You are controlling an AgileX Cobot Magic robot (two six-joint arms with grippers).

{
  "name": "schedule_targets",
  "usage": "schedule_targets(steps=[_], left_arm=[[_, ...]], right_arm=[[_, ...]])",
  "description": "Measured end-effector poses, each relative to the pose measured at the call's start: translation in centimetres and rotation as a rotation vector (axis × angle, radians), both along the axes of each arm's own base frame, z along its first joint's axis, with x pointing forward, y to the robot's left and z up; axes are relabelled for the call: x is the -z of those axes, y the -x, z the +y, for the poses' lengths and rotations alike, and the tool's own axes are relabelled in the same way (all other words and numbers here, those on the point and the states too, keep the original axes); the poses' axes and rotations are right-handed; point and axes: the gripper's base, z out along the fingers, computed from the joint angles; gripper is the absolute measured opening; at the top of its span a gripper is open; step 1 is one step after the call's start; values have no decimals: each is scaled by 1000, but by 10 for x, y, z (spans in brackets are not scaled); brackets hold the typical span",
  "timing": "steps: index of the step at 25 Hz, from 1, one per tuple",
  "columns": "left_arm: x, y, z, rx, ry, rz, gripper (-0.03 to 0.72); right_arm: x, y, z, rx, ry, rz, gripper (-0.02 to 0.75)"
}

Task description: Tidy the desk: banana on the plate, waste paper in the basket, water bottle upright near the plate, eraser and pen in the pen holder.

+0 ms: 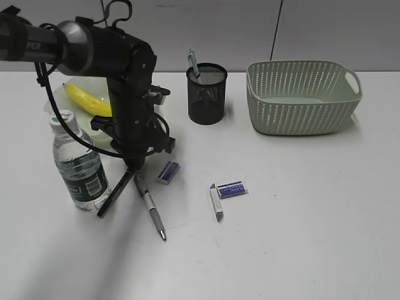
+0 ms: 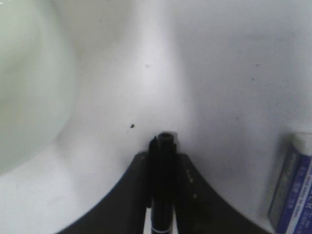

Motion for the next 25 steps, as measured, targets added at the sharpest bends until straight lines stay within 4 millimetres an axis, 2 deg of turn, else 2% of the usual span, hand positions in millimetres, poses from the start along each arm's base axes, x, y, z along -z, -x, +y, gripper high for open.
schedule_targets(steps=[5,10,14,18,22,25], left_arm=[[-3,-2,-1,3,19,-27,111],[-30,-1,-7,-25,119,-80,111],[-63,2,-10,-48,219,-140,111],[-108,5,-13,-67,359,-252,111],[-157,4,-15,-63,517,-472,111],[-182,-4,-18,-56,635,-662,110]], right_arm=[[0,0,0,0,0,0,340],[0,0,0,0,0,0,340],[0,0,0,0,0,0,340],[0,0,0,0,-1,0,341],[0,0,0,0,-1,0,341],[0,0,0,0,-1,0,341]])
